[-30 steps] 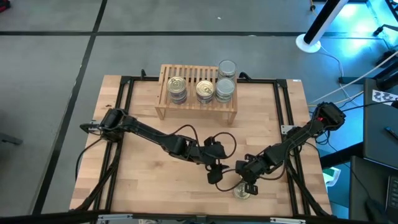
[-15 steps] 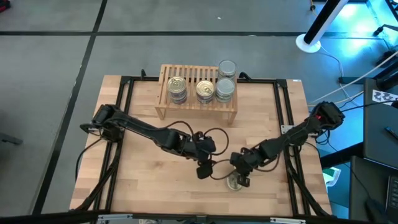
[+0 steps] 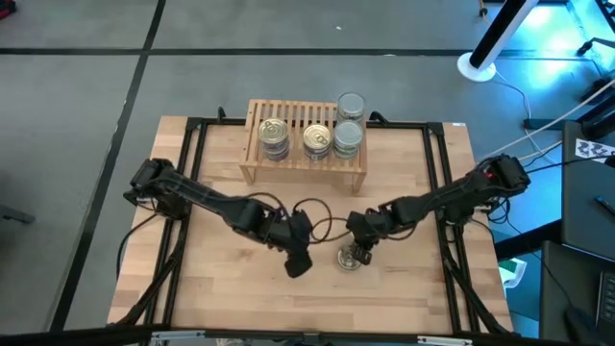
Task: Stack canned seafood by type on shelf
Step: Stack the blue tuna can on top of the blue tuna cans on the shelf
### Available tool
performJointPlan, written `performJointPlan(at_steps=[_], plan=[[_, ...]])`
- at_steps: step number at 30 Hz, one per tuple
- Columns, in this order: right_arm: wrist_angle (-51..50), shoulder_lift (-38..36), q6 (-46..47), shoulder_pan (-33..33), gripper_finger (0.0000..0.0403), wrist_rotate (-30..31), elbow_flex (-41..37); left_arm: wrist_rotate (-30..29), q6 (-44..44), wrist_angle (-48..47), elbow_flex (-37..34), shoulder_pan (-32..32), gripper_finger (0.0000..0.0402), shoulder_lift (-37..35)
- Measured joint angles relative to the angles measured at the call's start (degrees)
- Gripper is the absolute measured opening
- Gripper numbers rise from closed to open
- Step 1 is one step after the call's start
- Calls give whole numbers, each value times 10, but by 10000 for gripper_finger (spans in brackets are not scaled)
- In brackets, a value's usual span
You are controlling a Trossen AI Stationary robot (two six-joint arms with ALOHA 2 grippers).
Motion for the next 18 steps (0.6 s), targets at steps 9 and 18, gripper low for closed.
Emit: performJointPlan(at_steps=[9,18], plan=[[0,0,-37,-50,1,-20,0,-5,1,119,-76,-30,227,9],[-7,0,-39,-88,1,-62,0,-100,214,315,-149,-45,227,17]])
